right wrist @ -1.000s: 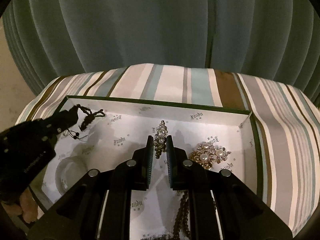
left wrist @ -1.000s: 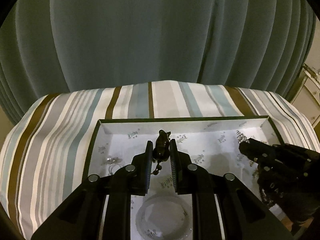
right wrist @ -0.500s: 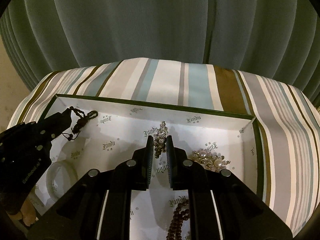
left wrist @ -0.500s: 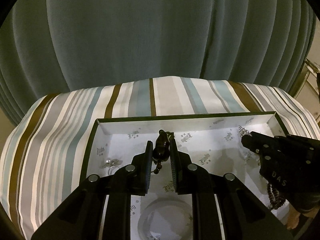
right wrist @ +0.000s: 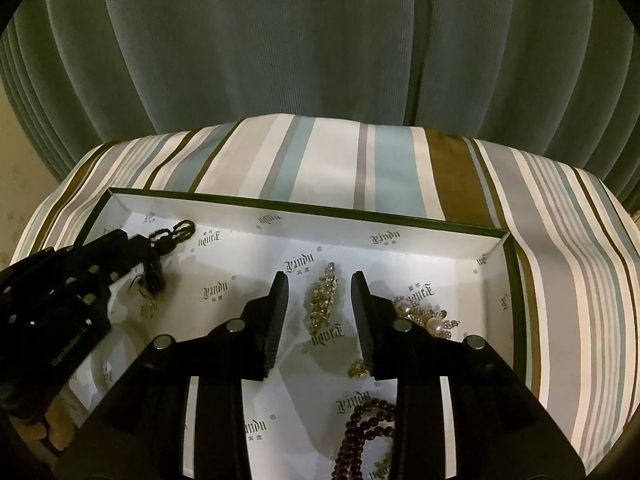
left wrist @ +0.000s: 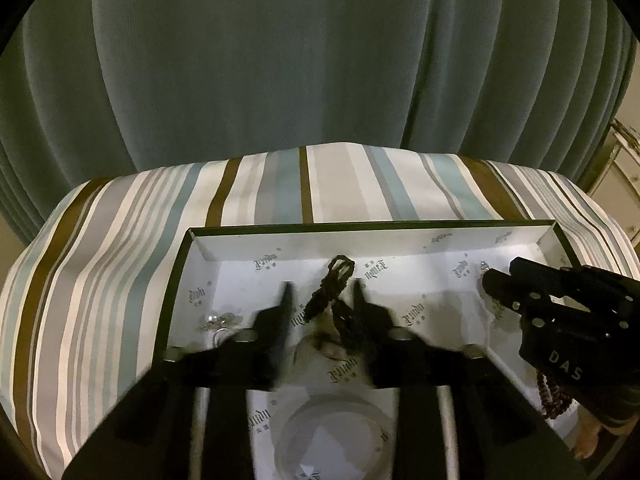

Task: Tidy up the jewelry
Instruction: 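Open both tools to release the pin and pendant in the box, then withdraw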

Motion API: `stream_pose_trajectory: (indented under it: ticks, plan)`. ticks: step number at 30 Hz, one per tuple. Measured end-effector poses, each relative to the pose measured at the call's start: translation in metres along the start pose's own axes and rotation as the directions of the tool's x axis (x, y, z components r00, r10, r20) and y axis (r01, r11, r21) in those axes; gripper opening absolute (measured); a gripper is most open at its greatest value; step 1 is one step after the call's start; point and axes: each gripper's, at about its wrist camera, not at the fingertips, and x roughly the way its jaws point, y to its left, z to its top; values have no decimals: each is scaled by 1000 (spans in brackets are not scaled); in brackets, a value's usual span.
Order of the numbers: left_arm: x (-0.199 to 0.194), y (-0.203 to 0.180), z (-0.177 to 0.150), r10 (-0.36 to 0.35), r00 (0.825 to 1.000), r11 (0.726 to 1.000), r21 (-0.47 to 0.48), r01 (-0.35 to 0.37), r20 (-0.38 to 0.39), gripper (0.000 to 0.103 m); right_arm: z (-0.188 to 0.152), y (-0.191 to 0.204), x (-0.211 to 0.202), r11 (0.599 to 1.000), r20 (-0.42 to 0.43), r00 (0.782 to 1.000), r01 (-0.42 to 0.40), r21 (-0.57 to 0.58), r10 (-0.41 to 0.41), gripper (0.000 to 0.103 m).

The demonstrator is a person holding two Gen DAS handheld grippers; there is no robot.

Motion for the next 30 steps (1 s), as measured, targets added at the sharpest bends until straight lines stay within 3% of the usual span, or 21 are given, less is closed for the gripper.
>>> stream_pose_trajectory:
  ticks: [1,4,10,19,30]
  plan:
    - [-2,0,0,1,1000,1000,-4,-1,9,54,0,0,0,1000,3,1000,1,1,-1,38]
    - [-8,2,1,8,999,1000,-15,-7,35,64,-2,0,-4,1000,24,1000,12,0,-12,41]
    - [-32,5,2,9,997,999,-40,-6,74,72,-5,1,-31,1000,90,996,22,1,-22,41]
    - [-85,7,-24,17,995,999,-40,-13,98,74,-28,-2,-88,1000,160,987,-2,30,-3,41]
    - [-140,4,-94,22,997,999,-48,-19,77,74,-111,9,-140,1000,142,990,-7,18,5,41]
